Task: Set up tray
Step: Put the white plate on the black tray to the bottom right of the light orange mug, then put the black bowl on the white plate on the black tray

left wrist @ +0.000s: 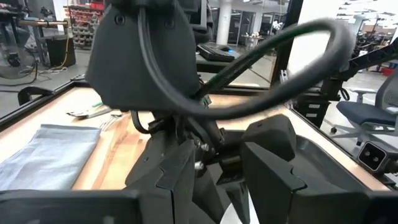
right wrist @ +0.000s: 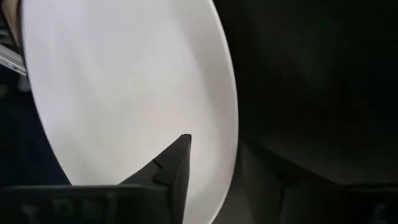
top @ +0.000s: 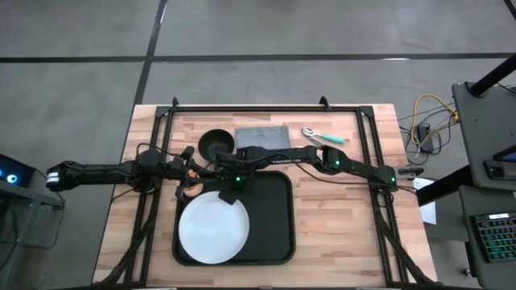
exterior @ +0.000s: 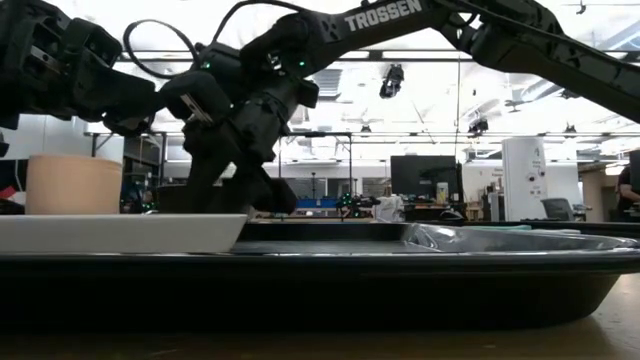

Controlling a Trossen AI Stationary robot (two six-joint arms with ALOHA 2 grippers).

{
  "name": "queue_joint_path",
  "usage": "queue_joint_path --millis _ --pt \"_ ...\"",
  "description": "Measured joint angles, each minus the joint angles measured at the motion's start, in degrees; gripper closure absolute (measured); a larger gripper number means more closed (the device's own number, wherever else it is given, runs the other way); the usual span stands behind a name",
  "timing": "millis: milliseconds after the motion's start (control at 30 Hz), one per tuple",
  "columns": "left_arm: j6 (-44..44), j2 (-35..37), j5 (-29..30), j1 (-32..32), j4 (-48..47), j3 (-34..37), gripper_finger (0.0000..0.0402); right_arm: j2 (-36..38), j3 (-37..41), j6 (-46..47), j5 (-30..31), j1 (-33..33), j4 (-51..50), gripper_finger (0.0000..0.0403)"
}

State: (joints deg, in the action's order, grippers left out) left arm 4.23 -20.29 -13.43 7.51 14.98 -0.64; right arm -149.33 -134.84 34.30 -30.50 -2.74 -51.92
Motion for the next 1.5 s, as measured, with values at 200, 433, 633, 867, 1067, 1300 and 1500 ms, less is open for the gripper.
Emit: queue_joint_path --millis 200,433,633,867,1067,1300,1500 --pt "0.0 0.0 0.0 0.0 0.0 0.0 0.0283 1.6 -0.1 -1.8 0.0 0.2 -0.2 0.0256" --pt "0.0 0.0 0.0 0.0 0.0 0.0 0.0283 3.3 -0.1 -4.4 0.6 0.1 -0.8 0.0234" --pt "0.0 0.0 0.0 0.0 0.0 0.0 0.0283 3.5 -0.2 -7.1 1.9 0.2 -0.4 0.0232" --pt "0.0 0.0 0.0 0.0 -0.6 0.0 0.0283 3.5 -0.2 -17.3 2.0 0.3 0.3 0.023" --pt "0.0 0.0 0.0 0.0 -4.3 0.0 0.0283 3.5 -0.1 -21.9 18.4 1.8 0.3 0.023" --pt "0.9 0.2 0.0 0.0 -4.1 -0.2 0.0283 3.5 0.0 -33.3 23.7 6.3 2.8 0.0231" --pt "0.9 0.1 0.0 0.0 -4.1 -0.1 0.0283 4.3 0.0 -35.8 17.3 7.8 3.3 0.023"
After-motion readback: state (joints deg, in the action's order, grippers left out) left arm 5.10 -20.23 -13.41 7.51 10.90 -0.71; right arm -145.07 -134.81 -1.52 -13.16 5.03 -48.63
